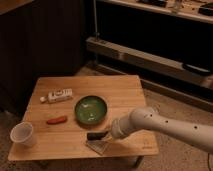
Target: Place the eraser on the white sponge
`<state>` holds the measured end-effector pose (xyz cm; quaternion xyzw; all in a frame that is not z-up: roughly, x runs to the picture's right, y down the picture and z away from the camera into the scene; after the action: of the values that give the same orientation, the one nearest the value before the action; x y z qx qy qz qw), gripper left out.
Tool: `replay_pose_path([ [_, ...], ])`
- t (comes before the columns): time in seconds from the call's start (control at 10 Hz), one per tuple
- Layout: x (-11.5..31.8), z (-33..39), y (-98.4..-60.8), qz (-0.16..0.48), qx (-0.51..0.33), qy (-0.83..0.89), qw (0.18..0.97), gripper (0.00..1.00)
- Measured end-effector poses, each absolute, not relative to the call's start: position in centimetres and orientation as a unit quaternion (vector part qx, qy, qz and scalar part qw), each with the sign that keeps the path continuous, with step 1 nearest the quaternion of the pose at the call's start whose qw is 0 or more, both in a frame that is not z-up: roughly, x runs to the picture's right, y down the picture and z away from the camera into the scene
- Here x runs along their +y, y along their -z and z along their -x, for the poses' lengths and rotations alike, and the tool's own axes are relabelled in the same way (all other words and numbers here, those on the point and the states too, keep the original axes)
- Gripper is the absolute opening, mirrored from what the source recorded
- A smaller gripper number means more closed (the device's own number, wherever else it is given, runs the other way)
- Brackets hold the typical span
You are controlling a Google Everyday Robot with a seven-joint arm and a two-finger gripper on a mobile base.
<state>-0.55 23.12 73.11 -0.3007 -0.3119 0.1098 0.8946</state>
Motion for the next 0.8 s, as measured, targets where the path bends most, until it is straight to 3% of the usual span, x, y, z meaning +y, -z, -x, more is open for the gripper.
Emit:
replay_pose_path([
  [0.8, 23.4, 2.2, -73.0, 0.329, -0.338, -0.085, 0.877, 0.2],
])
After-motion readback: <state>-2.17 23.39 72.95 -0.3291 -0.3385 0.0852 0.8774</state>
